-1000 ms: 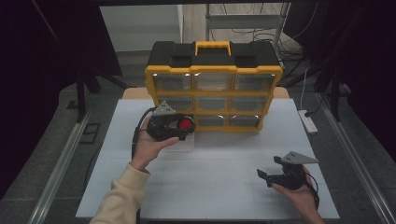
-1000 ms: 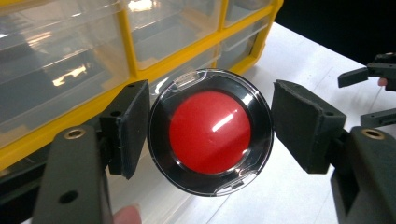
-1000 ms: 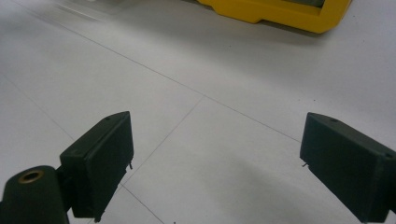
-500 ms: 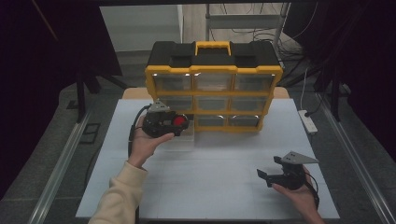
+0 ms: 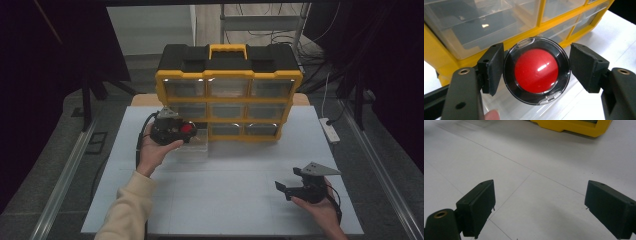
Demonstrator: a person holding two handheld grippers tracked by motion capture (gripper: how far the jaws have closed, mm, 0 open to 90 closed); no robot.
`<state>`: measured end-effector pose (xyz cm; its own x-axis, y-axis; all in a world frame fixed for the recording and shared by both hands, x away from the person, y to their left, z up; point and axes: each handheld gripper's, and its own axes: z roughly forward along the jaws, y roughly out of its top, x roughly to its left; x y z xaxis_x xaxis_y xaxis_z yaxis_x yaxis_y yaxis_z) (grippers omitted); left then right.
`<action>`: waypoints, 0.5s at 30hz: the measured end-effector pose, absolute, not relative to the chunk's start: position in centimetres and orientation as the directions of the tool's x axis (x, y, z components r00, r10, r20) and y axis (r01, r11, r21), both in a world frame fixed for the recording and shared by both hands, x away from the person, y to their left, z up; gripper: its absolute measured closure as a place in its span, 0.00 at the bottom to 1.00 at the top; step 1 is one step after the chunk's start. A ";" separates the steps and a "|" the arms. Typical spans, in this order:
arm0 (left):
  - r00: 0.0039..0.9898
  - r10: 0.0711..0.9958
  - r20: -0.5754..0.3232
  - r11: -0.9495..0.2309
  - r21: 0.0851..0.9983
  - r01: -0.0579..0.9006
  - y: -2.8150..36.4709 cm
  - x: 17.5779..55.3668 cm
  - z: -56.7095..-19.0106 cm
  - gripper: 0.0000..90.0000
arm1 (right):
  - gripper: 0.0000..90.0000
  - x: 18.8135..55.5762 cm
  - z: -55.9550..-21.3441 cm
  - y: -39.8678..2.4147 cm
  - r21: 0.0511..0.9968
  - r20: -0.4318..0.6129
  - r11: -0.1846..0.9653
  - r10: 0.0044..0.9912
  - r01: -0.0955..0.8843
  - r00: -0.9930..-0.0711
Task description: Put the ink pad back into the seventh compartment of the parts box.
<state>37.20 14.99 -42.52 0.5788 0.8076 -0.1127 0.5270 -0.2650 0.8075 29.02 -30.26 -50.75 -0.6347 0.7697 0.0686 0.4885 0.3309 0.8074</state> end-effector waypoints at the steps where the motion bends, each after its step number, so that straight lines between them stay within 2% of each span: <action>1: 0.573 0.813 -0.106 -0.267 0.806 0.528 15.1 37.4 -42.7 0.34 | 0.11 29.0 -50.8 -30.3 0.807 0.069 0.331 0.770 0.488 -0.635; 15: 0.570 0.815 -0.102 -0.278 0.795 0.540 14.7 37.9 -43.4 0.34 | 0.11 29.0 -50.8 -30.3 0.807 0.069 0.330 0.770 0.490 -0.634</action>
